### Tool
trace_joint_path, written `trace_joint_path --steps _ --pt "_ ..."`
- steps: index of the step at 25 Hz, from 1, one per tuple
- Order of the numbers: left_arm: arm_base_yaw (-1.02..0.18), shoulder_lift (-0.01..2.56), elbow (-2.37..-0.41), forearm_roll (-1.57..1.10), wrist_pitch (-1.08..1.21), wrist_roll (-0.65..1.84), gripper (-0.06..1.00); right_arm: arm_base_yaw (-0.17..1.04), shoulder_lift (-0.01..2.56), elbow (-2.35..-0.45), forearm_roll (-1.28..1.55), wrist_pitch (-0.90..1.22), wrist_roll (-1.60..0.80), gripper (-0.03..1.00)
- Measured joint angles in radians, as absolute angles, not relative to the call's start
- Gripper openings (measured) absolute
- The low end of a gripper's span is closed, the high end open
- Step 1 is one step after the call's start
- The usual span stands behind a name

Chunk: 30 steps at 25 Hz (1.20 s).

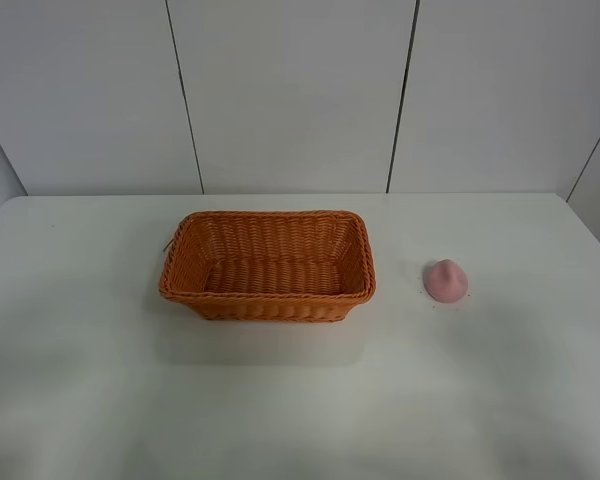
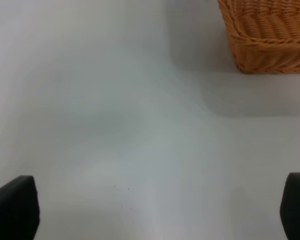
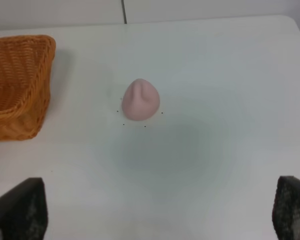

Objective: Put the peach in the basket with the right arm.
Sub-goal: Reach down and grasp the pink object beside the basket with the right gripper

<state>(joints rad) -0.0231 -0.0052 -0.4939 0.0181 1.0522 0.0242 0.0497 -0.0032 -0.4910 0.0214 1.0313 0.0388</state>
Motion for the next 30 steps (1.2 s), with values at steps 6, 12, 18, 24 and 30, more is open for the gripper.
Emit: trace_joint_path --steps 6,12,18,24,30 --pt "-0.023 -0.005 -0.494 0.018 1.052 0.024 0.99 0.050 -0.003 -0.491 0.022 1.031 0.039 0.70" --pt "-0.023 -0.005 -0.494 0.018 1.052 0.024 0.99 0.050 0.004 -0.492 0.018 1.031 0.039 0.70" --pt "-0.023 -0.005 -0.494 0.018 1.052 0.024 0.99 0.050 0.273 -0.570 0.018 1.024 0.039 0.70" --pt "-0.023 -0.005 -0.494 0.018 1.052 0.024 0.99 0.050 0.746 -0.764 0.018 1.003 0.039 0.70" --pt "-0.023 -0.005 -0.494 0.018 1.052 0.024 0.99 0.050 1.214 -0.988 0.021 0.999 0.039 0.70"
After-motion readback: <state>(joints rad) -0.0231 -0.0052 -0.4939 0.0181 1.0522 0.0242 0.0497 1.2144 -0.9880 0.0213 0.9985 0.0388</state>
